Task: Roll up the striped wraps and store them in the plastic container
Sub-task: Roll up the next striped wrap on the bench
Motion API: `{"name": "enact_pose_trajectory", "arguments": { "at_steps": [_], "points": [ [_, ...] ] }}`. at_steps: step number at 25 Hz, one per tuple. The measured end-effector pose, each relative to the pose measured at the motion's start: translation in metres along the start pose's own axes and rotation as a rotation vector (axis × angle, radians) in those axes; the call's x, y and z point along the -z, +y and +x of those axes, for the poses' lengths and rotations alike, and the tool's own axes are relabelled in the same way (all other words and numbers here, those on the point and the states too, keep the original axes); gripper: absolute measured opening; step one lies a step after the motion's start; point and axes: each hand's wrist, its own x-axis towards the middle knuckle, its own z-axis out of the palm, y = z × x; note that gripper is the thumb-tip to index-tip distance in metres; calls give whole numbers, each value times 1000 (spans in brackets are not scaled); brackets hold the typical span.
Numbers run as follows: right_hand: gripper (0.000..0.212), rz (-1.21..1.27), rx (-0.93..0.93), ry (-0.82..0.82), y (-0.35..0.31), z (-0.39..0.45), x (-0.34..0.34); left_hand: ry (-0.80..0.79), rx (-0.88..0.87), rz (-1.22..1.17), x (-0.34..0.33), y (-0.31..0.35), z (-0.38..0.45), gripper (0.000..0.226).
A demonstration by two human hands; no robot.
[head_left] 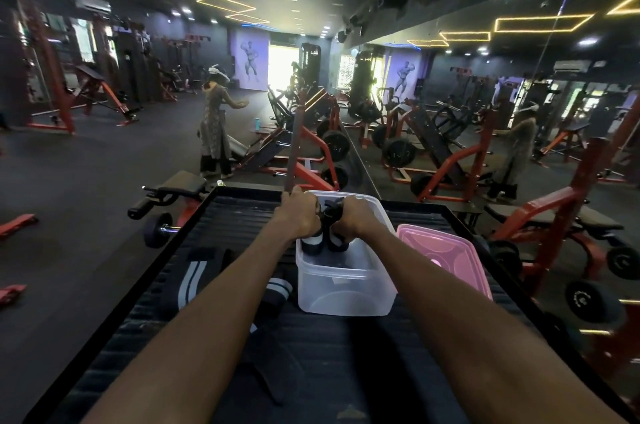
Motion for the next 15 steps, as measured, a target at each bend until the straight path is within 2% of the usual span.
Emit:
{"name": "enact_pose_trajectory", "arguments": {
  "at_steps": [9,13,15],
  "points": [
    [11,-21,17,11,-4,9,-12,45,-22,-60,-5,-8,-2,16],
    [14,127,17,-72,0,2,-3,110,-39,-114,-3,-6,-10,15],
    [7,146,0,-51,1,-3,5,153,-47,-178,0,-7,-13,16]
  ]
}}
